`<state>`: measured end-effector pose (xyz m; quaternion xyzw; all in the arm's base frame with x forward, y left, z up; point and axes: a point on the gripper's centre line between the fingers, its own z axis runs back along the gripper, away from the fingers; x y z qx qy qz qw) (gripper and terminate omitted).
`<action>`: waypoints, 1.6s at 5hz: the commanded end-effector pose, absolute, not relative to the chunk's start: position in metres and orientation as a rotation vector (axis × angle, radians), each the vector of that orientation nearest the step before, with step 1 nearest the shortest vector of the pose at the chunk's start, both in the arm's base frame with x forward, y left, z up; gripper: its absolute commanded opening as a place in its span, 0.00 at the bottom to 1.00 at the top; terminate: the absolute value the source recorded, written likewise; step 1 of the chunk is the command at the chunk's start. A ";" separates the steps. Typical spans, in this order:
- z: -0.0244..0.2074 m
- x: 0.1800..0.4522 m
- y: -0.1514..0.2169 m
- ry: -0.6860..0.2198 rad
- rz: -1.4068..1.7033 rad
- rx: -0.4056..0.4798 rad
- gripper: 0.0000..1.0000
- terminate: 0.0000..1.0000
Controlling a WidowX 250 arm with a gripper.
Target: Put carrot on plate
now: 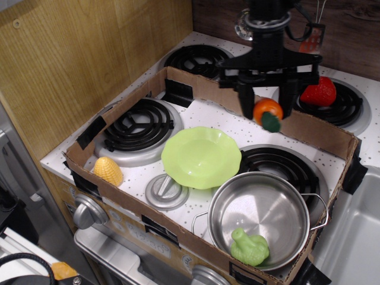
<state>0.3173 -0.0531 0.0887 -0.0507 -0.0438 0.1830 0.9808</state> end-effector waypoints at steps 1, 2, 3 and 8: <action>0.106 0.296 -0.017 -0.278 0.247 -0.023 0.00 0.00; 0.104 0.294 -0.004 -0.279 0.222 -0.020 0.00 0.00; 0.095 0.294 0.003 -0.299 0.195 -0.024 0.00 0.00; 0.049 0.286 0.015 -0.455 0.171 -0.056 0.00 0.00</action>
